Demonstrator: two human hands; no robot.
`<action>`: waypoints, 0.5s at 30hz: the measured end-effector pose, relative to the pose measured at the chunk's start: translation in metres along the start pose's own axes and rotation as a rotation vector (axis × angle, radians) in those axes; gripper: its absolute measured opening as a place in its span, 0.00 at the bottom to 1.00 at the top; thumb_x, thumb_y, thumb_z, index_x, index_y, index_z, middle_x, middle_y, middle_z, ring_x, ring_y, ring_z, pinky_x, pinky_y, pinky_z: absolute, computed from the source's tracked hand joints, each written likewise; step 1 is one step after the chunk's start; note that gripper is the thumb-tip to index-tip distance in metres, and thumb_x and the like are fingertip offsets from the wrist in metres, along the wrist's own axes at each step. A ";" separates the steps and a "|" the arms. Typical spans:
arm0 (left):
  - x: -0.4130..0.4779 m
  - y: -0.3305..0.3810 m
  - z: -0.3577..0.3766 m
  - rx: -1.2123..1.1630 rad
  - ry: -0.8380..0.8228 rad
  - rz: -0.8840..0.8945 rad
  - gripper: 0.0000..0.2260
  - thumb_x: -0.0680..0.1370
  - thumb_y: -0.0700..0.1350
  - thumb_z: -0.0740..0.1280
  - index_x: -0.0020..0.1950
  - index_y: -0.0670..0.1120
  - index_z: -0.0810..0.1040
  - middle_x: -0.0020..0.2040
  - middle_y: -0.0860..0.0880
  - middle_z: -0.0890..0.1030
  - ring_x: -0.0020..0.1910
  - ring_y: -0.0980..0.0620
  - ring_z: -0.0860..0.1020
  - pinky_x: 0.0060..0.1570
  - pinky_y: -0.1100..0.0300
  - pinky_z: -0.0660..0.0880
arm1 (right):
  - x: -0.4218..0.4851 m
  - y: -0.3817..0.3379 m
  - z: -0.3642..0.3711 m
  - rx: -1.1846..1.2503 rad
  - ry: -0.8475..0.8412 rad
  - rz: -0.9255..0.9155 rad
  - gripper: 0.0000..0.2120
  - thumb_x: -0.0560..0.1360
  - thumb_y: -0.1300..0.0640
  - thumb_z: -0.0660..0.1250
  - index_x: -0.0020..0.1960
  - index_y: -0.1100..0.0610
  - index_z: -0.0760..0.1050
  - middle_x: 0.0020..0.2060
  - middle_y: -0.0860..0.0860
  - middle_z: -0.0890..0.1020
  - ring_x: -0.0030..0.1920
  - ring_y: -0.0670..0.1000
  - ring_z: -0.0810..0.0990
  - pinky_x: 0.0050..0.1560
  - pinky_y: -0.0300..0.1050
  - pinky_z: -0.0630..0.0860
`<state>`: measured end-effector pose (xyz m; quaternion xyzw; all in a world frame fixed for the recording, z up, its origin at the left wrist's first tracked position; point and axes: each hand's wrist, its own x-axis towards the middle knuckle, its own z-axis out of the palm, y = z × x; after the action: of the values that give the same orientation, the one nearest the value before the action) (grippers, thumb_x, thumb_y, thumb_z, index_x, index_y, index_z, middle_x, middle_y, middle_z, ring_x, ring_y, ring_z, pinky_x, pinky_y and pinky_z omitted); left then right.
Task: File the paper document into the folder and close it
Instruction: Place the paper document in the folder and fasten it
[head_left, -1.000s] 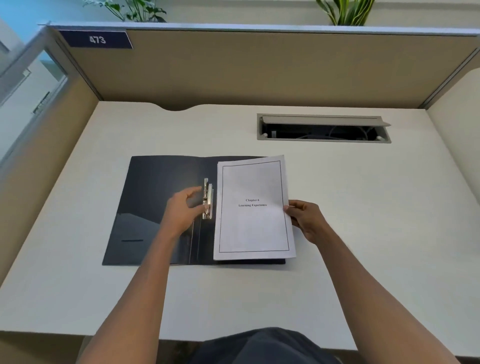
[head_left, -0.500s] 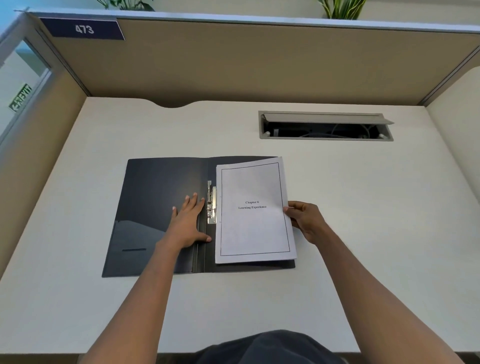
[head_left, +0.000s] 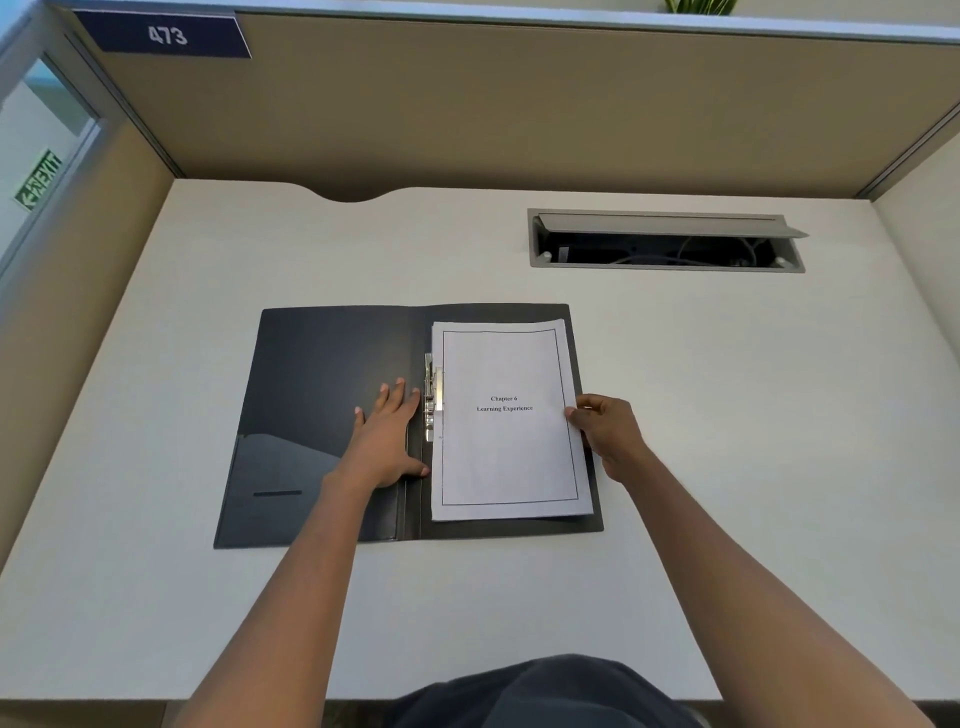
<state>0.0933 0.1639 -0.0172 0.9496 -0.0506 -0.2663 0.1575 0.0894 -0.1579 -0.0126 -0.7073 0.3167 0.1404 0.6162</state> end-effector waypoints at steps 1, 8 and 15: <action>0.001 0.000 0.000 0.001 -0.006 0.000 0.54 0.71 0.51 0.79 0.85 0.50 0.45 0.85 0.49 0.40 0.84 0.46 0.39 0.80 0.38 0.42 | -0.002 -0.001 0.002 -0.036 0.023 -0.028 0.10 0.77 0.62 0.72 0.57 0.62 0.80 0.40 0.54 0.80 0.36 0.50 0.73 0.38 0.40 0.71; 0.008 0.012 -0.019 -0.137 0.200 -0.031 0.31 0.77 0.38 0.67 0.80 0.45 0.65 0.83 0.43 0.60 0.82 0.41 0.60 0.79 0.42 0.60 | -0.005 -0.008 0.010 -0.402 0.113 -0.183 0.16 0.77 0.54 0.71 0.36 0.54 0.69 0.31 0.48 0.71 0.31 0.49 0.68 0.35 0.42 0.65; 0.058 0.045 -0.064 -0.419 0.438 -0.062 0.19 0.82 0.37 0.61 0.73 0.39 0.75 0.72 0.40 0.75 0.73 0.42 0.72 0.72 0.56 0.67 | -0.006 -0.015 0.011 -0.592 0.190 -0.235 0.14 0.78 0.56 0.69 0.57 0.65 0.77 0.50 0.59 0.82 0.49 0.58 0.80 0.48 0.48 0.75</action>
<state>0.1757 0.1286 0.0205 0.9324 0.0698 -0.0647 0.3487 0.0966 -0.1453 0.0007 -0.8973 0.2343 0.0876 0.3637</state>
